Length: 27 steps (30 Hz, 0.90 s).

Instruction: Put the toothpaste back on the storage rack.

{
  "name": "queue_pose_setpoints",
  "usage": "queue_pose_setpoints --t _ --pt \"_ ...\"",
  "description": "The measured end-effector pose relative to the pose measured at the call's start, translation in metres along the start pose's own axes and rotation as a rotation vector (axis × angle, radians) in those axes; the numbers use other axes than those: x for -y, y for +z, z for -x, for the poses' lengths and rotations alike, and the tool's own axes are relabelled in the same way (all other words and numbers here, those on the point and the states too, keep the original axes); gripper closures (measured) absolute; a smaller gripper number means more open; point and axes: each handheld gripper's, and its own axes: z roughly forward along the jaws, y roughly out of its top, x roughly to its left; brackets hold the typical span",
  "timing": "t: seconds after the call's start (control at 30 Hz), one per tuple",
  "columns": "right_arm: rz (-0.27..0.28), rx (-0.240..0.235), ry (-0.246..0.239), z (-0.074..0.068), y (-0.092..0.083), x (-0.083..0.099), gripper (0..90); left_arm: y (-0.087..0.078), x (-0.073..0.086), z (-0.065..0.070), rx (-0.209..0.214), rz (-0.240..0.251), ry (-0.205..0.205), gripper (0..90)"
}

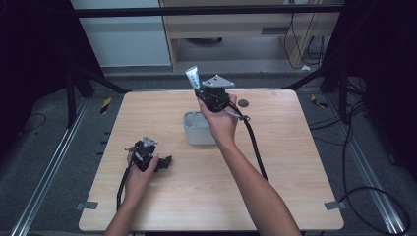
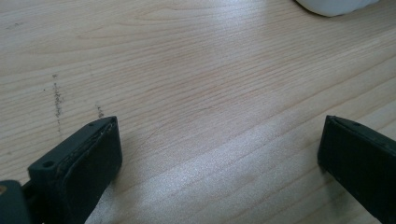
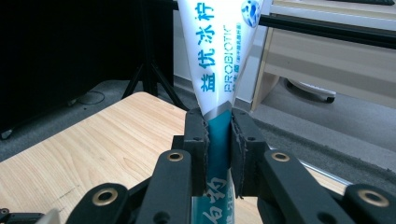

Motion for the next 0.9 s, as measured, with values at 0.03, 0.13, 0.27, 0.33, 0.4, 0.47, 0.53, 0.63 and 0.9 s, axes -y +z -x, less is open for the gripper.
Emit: queue_pose_setpoints --t 0.03,0.13,0.27,0.33,0.4,0.47,0.53,0.63,0.9 --pt "0.0 -0.002 0.002 0.0 0.001 0.0 78.6 0.0 0.0 0.0 0.0 0.0 0.0 0.0" --pt "-0.005 -0.003 0.0 0.0 0.002 0.003 78.6 0.0 0.0 0.0 0.0 0.0 0.0 0.0" --pt "-0.008 -0.003 -0.001 -0.001 0.004 0.005 78.6 0.0 0.0 0.0 0.0 0.0 0.0 0.0" --pt "-0.009 -0.004 0.001 -0.001 0.004 0.006 78.5 0.0 0.0 0.0 0.0 0.0 0.0 0.0" --pt "-0.012 -0.006 -0.003 -0.001 0.005 0.007 78.5 0.0 0.0 0.0 0.0 0.001 -0.001 0.0" --pt "-0.016 -0.007 -0.006 -0.002 0.005 0.008 78.6 0.0 0.0 0.0 0.0 0.001 -0.001 0.0" --pt "-0.017 -0.006 0.0 -0.002 0.006 0.01 78.6 0.0 0.0 0.0 0.0 -0.002 0.002 0.0" --pt "-0.024 -0.005 0.002 -0.001 0.006 0.013 78.5 0.0 0.0 0.0 0.0 -0.002 0.002 0.0" --pt "-0.043 -0.006 0.013 0.001 0.008 0.018 78.4 0.0 0.0 0.0 0.0 -0.002 0.002 0.0"
